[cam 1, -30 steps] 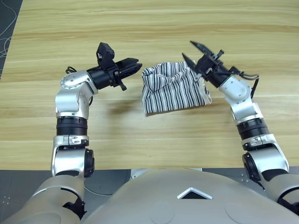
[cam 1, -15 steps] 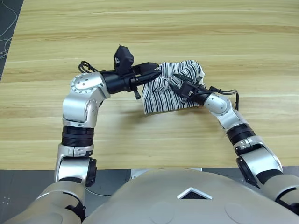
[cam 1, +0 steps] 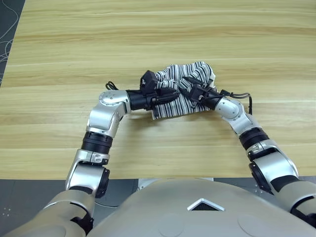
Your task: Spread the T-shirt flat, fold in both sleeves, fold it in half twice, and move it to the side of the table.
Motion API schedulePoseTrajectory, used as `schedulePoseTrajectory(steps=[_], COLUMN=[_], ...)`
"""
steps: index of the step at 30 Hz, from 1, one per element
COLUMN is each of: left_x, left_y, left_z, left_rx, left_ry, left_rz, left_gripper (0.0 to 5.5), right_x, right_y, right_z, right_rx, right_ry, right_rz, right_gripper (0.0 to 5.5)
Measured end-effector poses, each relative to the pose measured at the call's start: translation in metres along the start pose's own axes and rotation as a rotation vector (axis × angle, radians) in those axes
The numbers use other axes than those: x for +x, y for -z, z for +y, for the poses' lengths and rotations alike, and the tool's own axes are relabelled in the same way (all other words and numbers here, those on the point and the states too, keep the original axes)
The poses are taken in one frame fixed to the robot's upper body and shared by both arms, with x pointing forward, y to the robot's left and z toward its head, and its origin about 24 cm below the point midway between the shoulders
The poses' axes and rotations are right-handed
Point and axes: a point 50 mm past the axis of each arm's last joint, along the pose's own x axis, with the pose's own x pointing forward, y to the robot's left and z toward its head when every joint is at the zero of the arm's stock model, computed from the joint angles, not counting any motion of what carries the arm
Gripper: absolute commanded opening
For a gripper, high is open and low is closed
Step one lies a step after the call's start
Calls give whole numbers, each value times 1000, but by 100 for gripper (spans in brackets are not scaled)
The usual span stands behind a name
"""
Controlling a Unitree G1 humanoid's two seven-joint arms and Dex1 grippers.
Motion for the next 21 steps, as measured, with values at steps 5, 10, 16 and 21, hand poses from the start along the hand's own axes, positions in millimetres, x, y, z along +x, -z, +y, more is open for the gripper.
schedulePoseTrajectory(steps=[5, 10, 16, 21], left_x=[-4, -2, 10, 14], left_y=[-5, 3, 23, 24], left_z=[13, 23, 32, 41], left_rx=[1, -41, -100, -122], left_ry=[-34, -56, -76, -103], left_rz=[-29, -25, 16, 13], left_gripper=[111, 111, 111, 111], right_x=[-7, -12, -14, -14], right_y=[-2, -2, -1, 2], right_z=[3, 5, 7, 8], right_rx=[-2, -3, 3, 13], right_ry=[-13, -13, -24, -30], right_rz=[-12, -13, -1, 16], right_gripper=[187, 187, 187, 187])
